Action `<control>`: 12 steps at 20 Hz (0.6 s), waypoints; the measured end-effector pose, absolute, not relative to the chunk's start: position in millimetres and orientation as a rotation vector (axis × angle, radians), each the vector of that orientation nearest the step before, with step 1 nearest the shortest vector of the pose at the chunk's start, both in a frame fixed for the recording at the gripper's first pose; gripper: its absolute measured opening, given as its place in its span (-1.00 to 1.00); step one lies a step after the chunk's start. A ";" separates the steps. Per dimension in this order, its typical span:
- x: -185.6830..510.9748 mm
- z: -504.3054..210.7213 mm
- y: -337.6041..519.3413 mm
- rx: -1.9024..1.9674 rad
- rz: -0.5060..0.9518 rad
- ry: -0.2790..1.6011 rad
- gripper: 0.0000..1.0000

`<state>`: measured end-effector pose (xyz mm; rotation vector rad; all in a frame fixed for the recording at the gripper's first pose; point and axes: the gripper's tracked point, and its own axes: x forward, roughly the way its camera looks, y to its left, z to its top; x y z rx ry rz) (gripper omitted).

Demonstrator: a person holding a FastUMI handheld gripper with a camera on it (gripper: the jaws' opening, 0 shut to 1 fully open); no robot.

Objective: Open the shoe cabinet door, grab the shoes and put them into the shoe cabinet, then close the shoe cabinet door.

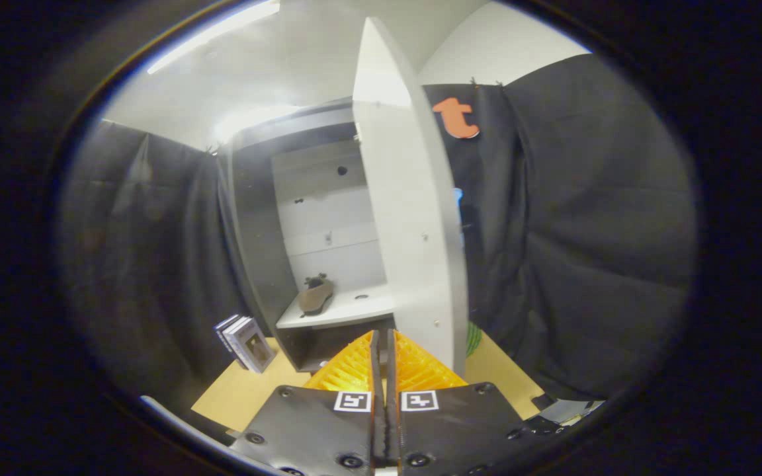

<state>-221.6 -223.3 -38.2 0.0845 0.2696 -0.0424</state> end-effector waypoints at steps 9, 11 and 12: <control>-200.3 -140.4 -168.2 0.027 0.094 0.450 -0.95; -199.4 -173.7 -162.4 0.010 0.099 0.506 -0.95; -196.3 -188.6 -158.7 0.003 0.104 0.526 -0.95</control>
